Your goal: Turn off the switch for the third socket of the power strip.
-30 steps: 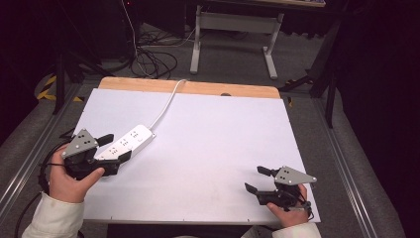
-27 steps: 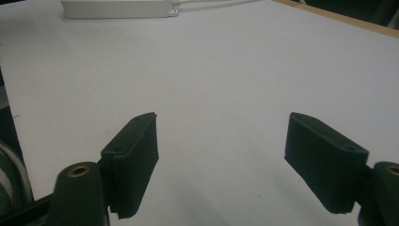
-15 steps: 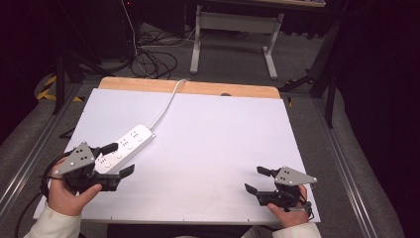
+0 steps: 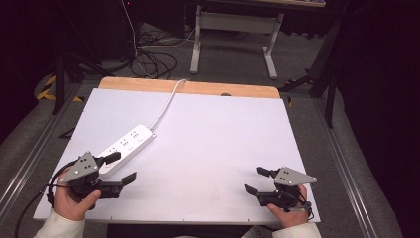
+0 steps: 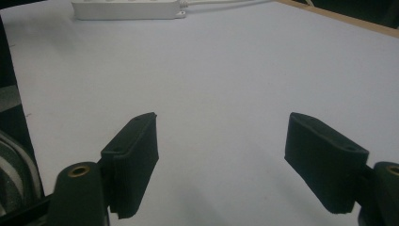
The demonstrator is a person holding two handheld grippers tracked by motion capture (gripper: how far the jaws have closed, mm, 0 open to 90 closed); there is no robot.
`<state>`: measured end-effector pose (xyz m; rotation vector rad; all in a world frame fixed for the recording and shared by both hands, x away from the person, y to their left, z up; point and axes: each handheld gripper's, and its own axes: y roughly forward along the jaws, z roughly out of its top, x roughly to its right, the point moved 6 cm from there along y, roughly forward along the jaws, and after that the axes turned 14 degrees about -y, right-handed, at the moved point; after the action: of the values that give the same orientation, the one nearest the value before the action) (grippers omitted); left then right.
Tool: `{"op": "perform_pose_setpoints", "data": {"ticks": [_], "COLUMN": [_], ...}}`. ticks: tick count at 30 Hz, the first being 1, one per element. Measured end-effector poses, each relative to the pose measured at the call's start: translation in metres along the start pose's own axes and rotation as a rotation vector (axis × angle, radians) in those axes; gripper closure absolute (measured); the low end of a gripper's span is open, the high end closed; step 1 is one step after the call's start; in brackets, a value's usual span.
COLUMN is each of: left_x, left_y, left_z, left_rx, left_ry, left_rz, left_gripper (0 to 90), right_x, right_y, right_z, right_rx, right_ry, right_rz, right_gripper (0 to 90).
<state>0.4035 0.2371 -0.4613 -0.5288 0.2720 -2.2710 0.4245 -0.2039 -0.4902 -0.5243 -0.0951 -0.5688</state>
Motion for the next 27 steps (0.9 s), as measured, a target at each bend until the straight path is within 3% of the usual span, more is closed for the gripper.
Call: {"op": "perform_pose_setpoints", "data": {"ticks": [7, 9, 12, 18, 19, 23, 27], "left_x": [-0.005, -0.006, -0.007, -0.008, -0.008, -0.007, -0.008], "left_y": [0.005, 0.008, 0.009, 0.012, 0.013, 0.011, 0.01], "left_z": [-0.012, -0.019, -0.024, -0.042, -0.046, -0.045, -0.044], "left_rx": [0.011, 0.006, 0.007, -0.022, -0.031, -0.028, -0.043], "left_ry": [-0.011, 0.022, 0.041, 0.022, 0.004, 0.0, -0.038], "left_rz": [0.019, 0.012, 0.009, -0.014, -0.031, -0.041, -0.046], "left_gripper": [14.9, 14.9, 14.9, 15.6, 15.6, 15.5, 15.5], "right_x": [0.0, 0.0, 0.0, 0.0, -0.001, -0.001, -0.001], "right_y": [0.0, -0.001, -0.001, -0.001, 0.0, 0.0, 0.001], "right_z": [0.0, 0.0, 0.0, 0.0, 0.0, 0.0, -0.001], "right_rx": [0.002, 0.002, 0.001, 0.0, -0.001, -0.003, -0.007], "right_ry": [-0.001, 0.0, -0.001, 0.0, 0.001, 0.0, 0.0], "right_rz": [0.004, 0.005, 0.005, 0.007, 0.008, 0.01, 0.011], "right_gripper": [26.5, 26.5, 26.5, 26.5, 26.5, 26.5, 26.5]}}
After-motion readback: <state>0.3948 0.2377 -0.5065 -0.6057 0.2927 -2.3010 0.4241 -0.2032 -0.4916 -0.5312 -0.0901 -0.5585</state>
